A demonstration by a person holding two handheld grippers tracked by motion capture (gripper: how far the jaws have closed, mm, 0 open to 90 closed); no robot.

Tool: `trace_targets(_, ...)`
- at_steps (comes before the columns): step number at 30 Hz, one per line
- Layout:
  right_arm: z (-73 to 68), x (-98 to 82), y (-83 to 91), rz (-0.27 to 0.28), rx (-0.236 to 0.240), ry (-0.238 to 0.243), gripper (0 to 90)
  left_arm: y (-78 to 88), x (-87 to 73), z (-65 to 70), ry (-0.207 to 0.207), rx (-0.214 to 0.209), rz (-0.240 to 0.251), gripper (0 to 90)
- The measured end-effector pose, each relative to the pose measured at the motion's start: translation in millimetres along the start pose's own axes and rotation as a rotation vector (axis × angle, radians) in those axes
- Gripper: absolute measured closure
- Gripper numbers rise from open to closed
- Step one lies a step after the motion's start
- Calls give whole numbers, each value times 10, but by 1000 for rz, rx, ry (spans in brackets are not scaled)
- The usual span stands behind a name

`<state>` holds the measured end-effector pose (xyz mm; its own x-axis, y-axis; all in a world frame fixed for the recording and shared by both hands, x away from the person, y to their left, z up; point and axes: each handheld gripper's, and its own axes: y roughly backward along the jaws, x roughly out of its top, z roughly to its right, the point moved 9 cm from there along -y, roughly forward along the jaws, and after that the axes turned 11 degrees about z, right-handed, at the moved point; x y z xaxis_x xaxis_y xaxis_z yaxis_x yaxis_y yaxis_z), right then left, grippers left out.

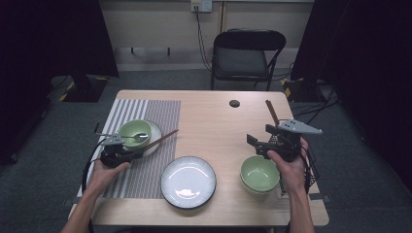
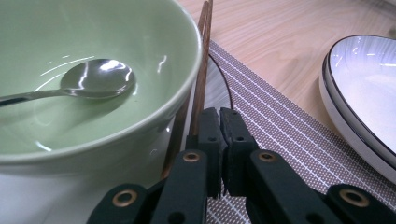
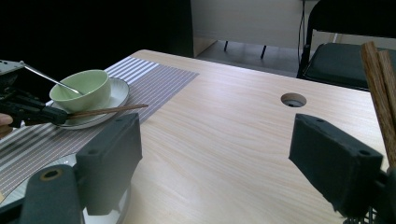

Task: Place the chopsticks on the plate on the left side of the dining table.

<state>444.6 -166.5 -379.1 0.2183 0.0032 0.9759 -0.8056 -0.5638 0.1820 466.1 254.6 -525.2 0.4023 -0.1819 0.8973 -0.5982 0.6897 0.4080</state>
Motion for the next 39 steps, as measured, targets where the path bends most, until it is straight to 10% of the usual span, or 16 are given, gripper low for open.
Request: trace_targets(39,0,16,35,7,2,0,163,330,-55,-221,87,40,41,710)
